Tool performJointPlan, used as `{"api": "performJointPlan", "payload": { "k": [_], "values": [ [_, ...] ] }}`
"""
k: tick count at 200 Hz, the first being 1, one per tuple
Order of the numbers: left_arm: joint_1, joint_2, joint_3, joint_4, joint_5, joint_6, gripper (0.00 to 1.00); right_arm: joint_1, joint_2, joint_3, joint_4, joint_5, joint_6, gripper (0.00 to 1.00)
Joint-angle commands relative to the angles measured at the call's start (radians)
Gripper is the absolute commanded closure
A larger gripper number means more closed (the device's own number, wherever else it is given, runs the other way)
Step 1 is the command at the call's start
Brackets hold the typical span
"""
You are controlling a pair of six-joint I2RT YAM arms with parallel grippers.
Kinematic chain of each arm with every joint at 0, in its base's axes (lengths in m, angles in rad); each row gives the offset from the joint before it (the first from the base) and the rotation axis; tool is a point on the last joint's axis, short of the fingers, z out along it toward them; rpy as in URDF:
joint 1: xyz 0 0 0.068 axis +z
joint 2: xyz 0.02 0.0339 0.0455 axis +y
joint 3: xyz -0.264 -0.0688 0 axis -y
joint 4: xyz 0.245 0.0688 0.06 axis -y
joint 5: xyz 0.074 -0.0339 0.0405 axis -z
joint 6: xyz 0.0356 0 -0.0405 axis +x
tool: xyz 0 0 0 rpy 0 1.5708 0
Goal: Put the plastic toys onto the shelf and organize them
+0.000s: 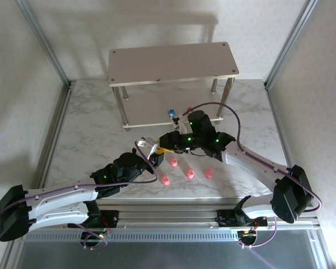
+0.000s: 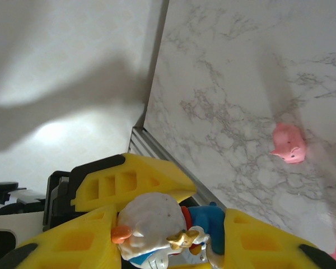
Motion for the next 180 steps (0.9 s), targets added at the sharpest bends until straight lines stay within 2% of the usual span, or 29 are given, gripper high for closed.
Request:
{"api": "performJointPlan", "payload": {
  "k": [1,19,46,70,100,122,131,157,161,180],
  "values": [
    [-0.012,-0.003,0.001,0.045,-0.008,0.024,0.62,0.03,0.014,-0.011,0.04,-0.041,0.016,0.64],
    [-0.013,-0.007,-0.001,0.045,-0.018,0.026,0.63,0.04,0.02,-0.009,0.039,-0.044,0.016,0.64],
    [-0.013,-0.014,0.002,0.035,-0.022,0.03,0.69,0.047,0.029,-0.01,0.047,-0.053,0.018,0.64],
    [-0.013,-0.01,0.011,0.002,-0.031,0.03,0.8,0.065,0.039,0.003,0.046,-0.06,0.014,0.64],
    [-0.014,-0.033,0.003,0.016,-0.053,0.037,0.81,0.077,0.054,0.004,0.046,-0.074,0.015,0.64],
    [-0.013,-0.054,-0.004,0.02,-0.089,0.037,0.86,0.092,0.064,0.007,0.054,-0.083,0.019,0.64],
    [-0.012,-0.066,-0.011,0.021,-0.097,0.038,0.92,0.096,0.066,0.007,0.058,-0.087,0.022,0.63],
    [-0.01,-0.109,-0.027,0.02,-0.143,0.026,0.95,0.107,0.075,0.014,0.063,-0.094,0.022,0.63],
    [-0.011,-0.114,-0.027,0.02,-0.157,0.023,1.0,0.11,0.076,0.016,0.063,-0.095,0.022,0.63],
    [-0.01,-0.14,-0.042,0.02,-0.21,0.011,1.0,0.11,0.085,0.021,0.065,-0.094,0.019,0.63]
  ]
}}
